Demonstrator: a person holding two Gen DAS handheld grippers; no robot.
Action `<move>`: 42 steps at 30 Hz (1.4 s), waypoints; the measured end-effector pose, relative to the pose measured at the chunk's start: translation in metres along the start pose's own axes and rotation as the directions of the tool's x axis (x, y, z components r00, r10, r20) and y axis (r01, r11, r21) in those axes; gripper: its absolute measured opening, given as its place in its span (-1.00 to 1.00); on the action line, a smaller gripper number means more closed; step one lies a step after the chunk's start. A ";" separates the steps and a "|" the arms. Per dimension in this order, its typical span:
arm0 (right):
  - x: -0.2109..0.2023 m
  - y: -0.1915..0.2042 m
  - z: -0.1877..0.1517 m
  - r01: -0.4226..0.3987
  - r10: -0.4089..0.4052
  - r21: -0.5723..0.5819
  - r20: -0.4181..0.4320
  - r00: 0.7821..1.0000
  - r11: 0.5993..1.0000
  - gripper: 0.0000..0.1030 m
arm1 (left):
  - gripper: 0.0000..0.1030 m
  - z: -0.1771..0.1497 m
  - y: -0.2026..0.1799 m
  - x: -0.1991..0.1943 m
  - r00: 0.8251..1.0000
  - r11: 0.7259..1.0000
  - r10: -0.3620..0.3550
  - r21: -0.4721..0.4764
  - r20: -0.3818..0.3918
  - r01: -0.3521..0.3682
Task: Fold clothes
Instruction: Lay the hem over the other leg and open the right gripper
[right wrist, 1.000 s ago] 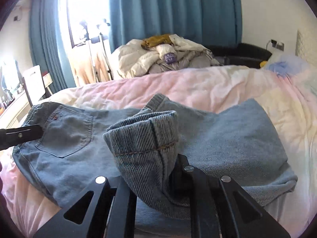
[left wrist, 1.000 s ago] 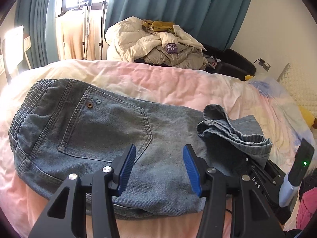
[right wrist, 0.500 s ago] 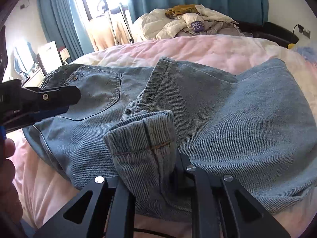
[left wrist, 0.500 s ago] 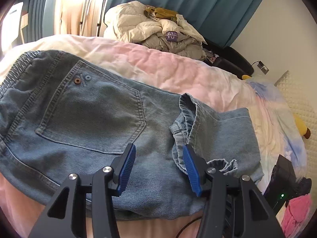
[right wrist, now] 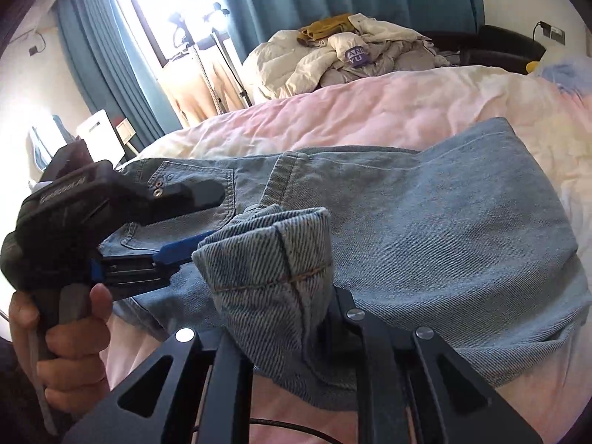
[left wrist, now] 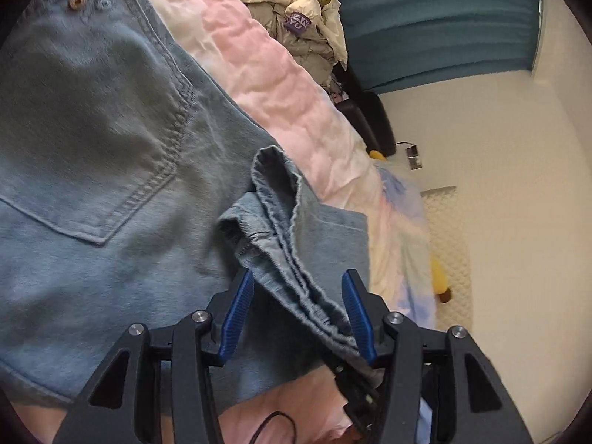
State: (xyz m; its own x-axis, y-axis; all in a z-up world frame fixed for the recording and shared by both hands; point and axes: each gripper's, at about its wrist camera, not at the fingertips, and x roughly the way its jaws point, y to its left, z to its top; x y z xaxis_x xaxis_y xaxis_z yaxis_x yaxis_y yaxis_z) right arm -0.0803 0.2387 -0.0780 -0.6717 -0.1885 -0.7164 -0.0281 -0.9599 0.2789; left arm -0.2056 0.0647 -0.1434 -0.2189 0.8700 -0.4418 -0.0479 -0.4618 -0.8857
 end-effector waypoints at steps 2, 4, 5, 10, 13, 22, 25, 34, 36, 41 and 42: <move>-0.003 -0.001 0.001 -0.003 0.003 0.001 0.005 1.000 1.000 -0.76 | -0.01 0.004 0.001 0.017 0.999 1.000 -0.007 -0.024 -0.032 0.006; -0.002 -0.001 0.000 -0.002 0.002 -0.004 0.007 1.000 1.000 -0.76 | -0.01 0.010 0.001 0.033 0.999 1.000 0.001 -0.028 -0.052 -0.002; -0.001 0.000 -0.001 0.000 0.000 -0.008 0.008 1.000 1.000 -0.76 | -0.01 0.013 0.001 0.038 0.999 0.999 0.003 -0.031 -0.052 -0.004; 0.000 0.006 -0.003 0.023 -0.021 -0.045 0.047 0.999 0.999 -0.76 | -0.01 0.028 -0.003 0.055 0.998 1.000 0.004 -0.028 -0.064 -0.006; -0.004 0.010 0.003 0.026 -0.020 -0.073 0.083 0.996 0.997 -0.76 | -0.01 0.039 -0.009 0.055 0.999 1.000 -0.012 -0.011 -0.032 0.012; 0.000 0.018 0.002 0.042 -0.029 -0.105 0.121 0.992 0.994 -0.76 | -0.49 0.073 -0.048 0.087 0.984 0.968 0.166 0.203 -0.064 -0.150; 0.000 0.022 0.007 0.045 -0.021 -0.129 0.179 0.984 0.991 -0.76 | -0.83 0.086 -0.053 0.083 0.978 0.953 0.197 0.247 -0.062 -0.176; 0.058 0.030 -0.003 0.011 0.008 -0.198 0.095 0.995 0.980 -0.69 | -0.84 0.104 -0.028 0.074 0.938 0.886 0.348 0.333 -0.015 -0.323; 0.073 0.021 -0.008 -0.019 0.024 -0.158 0.026 0.999 0.987 -0.67 | -0.84 0.104 -0.008 0.074 0.932 0.894 0.359 0.303 -0.044 -0.330; 0.070 0.021 -0.009 -0.033 0.038 -0.174 0.025 0.999 0.984 -0.60 | -0.61 0.102 -0.006 0.038 0.951 0.928 0.307 0.229 -0.032 -0.292; 0.067 0.021 -0.009 -0.038 0.044 -0.180 0.027 0.999 0.983 -0.58 | -0.55 0.100 -0.010 0.030 0.952 0.929 0.306 0.227 -0.024 -0.293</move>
State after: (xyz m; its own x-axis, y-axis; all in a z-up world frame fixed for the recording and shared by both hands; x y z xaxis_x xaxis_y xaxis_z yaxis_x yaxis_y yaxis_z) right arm -0.1196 0.2037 -0.1260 -0.6924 -0.2247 -0.6857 0.1313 -0.9736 0.1865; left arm -0.3089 0.0785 -0.1336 -0.1997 0.6908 -0.6950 -0.2021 -0.7230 -0.6606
